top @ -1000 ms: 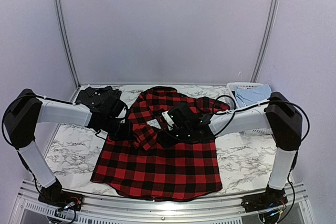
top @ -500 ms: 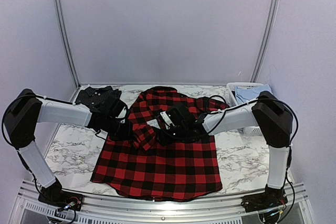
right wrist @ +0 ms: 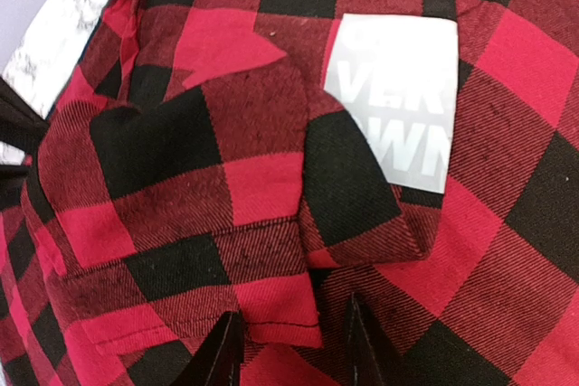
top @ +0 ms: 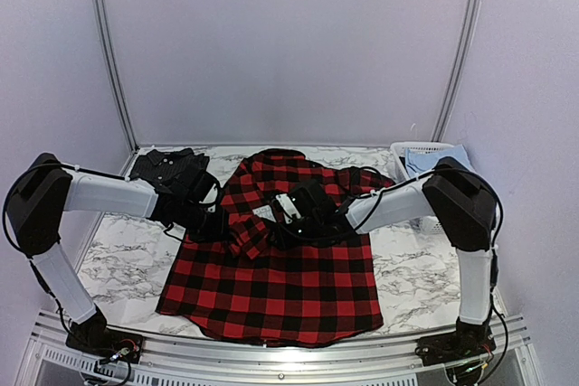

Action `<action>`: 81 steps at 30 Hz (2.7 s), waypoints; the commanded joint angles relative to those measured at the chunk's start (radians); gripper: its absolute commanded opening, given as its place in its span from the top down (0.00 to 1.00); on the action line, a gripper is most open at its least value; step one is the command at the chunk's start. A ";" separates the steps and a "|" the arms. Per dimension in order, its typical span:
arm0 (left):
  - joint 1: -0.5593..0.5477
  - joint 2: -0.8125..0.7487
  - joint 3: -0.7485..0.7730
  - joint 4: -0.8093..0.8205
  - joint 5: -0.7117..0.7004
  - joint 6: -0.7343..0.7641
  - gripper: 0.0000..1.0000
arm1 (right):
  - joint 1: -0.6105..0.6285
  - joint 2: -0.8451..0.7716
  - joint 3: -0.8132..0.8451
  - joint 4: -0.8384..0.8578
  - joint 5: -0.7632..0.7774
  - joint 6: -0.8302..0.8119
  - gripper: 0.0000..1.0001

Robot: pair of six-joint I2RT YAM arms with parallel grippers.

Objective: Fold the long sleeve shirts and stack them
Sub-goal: Pass from the left arm to the right, then pick up the shirt from the center of the board.

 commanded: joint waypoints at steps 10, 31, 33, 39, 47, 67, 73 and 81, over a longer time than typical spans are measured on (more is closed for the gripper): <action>-0.003 -0.043 0.003 -0.014 0.020 0.017 0.97 | -0.008 0.003 0.032 0.046 -0.056 0.010 0.96; -0.004 -0.098 0.026 -0.015 0.053 0.058 0.83 | -0.005 -0.102 0.046 -0.047 0.030 0.005 1.00; -0.004 -0.111 0.022 -0.019 0.059 0.060 0.77 | -0.003 -0.112 0.050 -0.050 0.046 0.000 1.00; 0.003 -0.188 -0.029 -0.033 0.115 0.058 0.54 | -0.003 -0.147 0.077 -0.120 0.064 -0.018 1.00; 0.013 -0.364 -0.147 -0.144 0.089 0.018 0.42 | -0.005 -0.190 0.119 -0.177 0.096 -0.062 1.00; -0.194 -0.678 -0.410 -0.447 -0.168 -0.402 0.44 | -0.037 -0.213 0.218 -0.284 0.143 -0.138 1.00; -0.333 -0.689 -0.396 -0.602 -0.391 -0.577 0.49 | -0.039 -0.222 0.223 -0.296 0.174 -0.142 1.00; -0.436 -0.646 -0.416 -0.664 -0.513 -0.746 0.58 | -0.038 -0.239 0.238 -0.325 0.188 -0.151 1.00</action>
